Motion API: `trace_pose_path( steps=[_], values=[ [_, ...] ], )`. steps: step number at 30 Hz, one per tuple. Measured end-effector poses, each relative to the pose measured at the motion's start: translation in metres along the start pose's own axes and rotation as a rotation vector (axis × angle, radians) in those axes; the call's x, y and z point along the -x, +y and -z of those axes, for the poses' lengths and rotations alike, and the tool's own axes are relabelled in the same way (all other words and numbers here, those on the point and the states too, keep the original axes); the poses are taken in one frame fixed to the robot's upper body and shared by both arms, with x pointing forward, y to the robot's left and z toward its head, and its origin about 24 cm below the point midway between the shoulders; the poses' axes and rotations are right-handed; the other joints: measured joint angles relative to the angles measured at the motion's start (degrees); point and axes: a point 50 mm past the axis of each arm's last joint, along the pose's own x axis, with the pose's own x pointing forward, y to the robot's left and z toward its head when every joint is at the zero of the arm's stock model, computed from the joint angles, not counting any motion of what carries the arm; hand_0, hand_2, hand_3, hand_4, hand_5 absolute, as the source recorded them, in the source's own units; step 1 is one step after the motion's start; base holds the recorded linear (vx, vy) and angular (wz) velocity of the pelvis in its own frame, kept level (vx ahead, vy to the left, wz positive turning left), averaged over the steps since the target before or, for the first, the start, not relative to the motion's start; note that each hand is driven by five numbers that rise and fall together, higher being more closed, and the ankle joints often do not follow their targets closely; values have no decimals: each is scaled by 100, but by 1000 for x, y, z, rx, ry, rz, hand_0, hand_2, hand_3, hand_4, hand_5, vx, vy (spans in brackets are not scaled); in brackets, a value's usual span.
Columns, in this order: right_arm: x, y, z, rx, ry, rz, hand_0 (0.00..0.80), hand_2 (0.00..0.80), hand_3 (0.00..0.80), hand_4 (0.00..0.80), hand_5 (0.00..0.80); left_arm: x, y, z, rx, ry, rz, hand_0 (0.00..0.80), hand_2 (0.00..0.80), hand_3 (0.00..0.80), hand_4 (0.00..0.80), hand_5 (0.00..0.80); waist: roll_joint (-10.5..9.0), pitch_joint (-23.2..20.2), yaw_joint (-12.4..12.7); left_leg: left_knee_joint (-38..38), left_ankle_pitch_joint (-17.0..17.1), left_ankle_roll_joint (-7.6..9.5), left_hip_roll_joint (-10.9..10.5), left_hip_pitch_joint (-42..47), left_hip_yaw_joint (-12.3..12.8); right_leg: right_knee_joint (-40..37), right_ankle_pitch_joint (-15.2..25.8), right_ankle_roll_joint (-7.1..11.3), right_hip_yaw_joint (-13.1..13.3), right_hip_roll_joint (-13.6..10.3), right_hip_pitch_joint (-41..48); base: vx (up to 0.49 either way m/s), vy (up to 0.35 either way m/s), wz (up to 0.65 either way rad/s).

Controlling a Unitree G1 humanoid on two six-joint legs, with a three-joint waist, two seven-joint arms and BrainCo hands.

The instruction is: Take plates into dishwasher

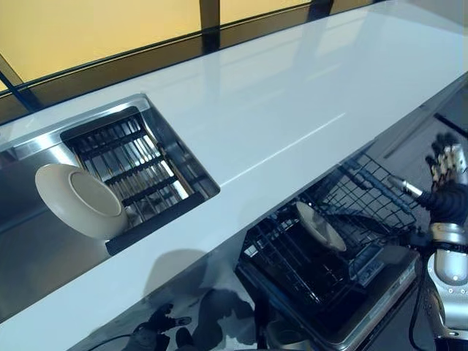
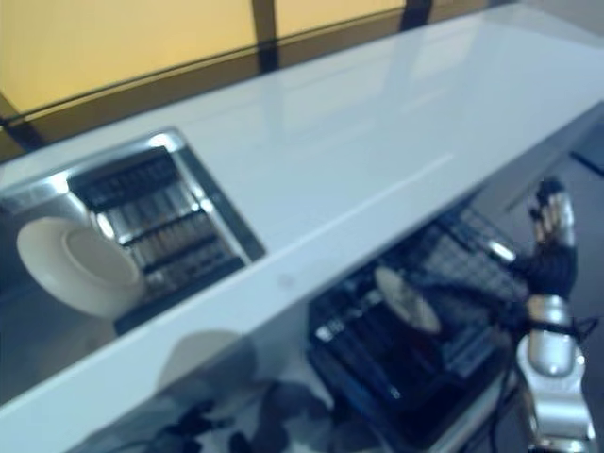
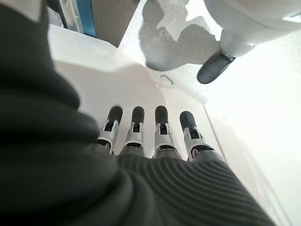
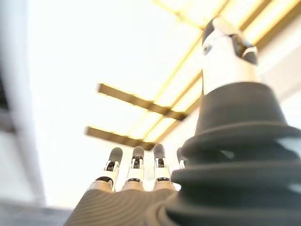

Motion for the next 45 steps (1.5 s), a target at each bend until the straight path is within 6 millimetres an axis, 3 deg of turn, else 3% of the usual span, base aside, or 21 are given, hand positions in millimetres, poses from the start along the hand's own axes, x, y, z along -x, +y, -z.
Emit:
trace_pose_path(
  steps=[5,11,17,19,21,24,26,27,29,33,36,37,38,40,43,45],
  values=[
    [-10,9,-6,-31,-40,-55,0,0,0,0,0,1,-1,10,1,32,-2,0,0,0,0,0,-21,-314,119,-2,-1,3,-9,-2,0,-6,-21,31,-12,-13,-1,67,101,0],
    [-23,39,-17,-36,-110,-243,0,0,0,0,0,3,-6,17,11,50,7,0,0,0,0,0,60,-470,223,-4,9,20,-53,-20,-25,0,-9,51,-49,-66,2,64,134,3],
    [-43,74,-39,56,-256,-413,0,0,0,0,0,1,-7,11,10,38,9,0,0,0,0,0,-74,-564,624,9,-8,184,-255,-128,-266,129,-71,191,-266,-305,0,39,187,23],
    [-48,82,-40,94,-275,-457,0,0,0,0,0,-2,-7,5,-4,33,12,0,0,0,0,0,-174,-573,669,306,-153,446,-525,-325,-374,541,-134,327,-360,-578,-99,24,200,54],
    [-49,89,-35,113,-260,-493,0,0,0,0,0,-4,-4,-2,-17,13,6,0,0,0,0,0,-70,-557,855,434,-242,590,-523,-512,-513,1300,65,533,-278,-693,-531,56,218,41],
    [-45,100,-33,153,-265,-545,0,0,0,0,0,-5,9,-7,-54,4,-15,0,0,0,0,0,61,-383,943,399,-176,821,-498,-500,-977,2588,493,425,29,-821,-1053,124,130,69],
    [-48,108,-33,189,-279,-583,0,0,0,0,0,-3,18,-1,-65,27,-31,0,0,0,0,0,64,-367,956,311,-108,960,-582,-334,-1306,3343,355,431,232,-772,-1243,125,-13,87],
    [-54,111,-34,211,-292,-590,0,0,0,0,0,-2,22,3,-69,40,-37,0,0,0,0,0,72,-362,987,237,-77,1006,-604,-282,-1448,3360,122,390,228,-674,-1235,181,-113,79],
    [-72,108,-46,276,-338,-574,0,0,0,0,0,-1,29,6,-88,55,-50,0,0,0,0,0,34,-340,1133,188,-41,1053,-727,-286,-1700,2753,-178,424,131,-544,-1198,216,-155,77],
    [-98,101,-54,388,-369,-533,0,0,0,0,0,2,31,22,-111,129,-50,0,0,0,0,0,-55,-334,1150,40,-19,1067,-879,-202,-2233,583,-141,510,185,-318,-829,204,-117,71],
    [-101,103,-49,477,-365,-553,0,0,0,0,0,3,28,26,-108,146,-44,0,0,0,0,0,-319,-382,1118,42,-88,941,-1136,-123,-2659,21,-85,619,348,-352,-439,182,-130,80],
    [-100,106,-44,515,-358,-575,0,0,0,0,0,4,33,28,-109,152,-53,0,0,0,0,0,-523,-397,1113,43,-113,865,-1291,-95,-2796,-6,-23,518,498,-396,-185,118,-154,86],
    [-100,107,-39,545,-343,-596,0,0,0,0,0,3,31,26,-96,147,-55,0,0,0,0,0,-514,-378,1103,82,-157,796,-1258,-91,-2935,16,117,193,550,-340,-90,104,-165,75],
    [-100,110,-36,606,-338,-649,0,0,0,0,0,3,29,22,-86,119,-53,0,0,0,0,0,-417,-347,1166,105,-230,696,-1101,-110,-2783,17,163,114,560,-154,-111,115,-161,27],
    [-107,114,-37,730,-352,-715,0,0,0,0,0,3,28,23,-60,124,-55,0,0,0,0,0,-388,-308,1271,90,-286,595,-915,-100,-2786,8,135,84,419,7,-51,105,-134,8],
    [-114,114,-46,769,-383,-710,0,0,0,0,0,3,28,24,-49,124,-57,0,0,0,0,0,-435,-298,1284,49,-290,585,-915,-26,-2822,2,4,-44,347,2,58,89,-125,17]
  ],
)
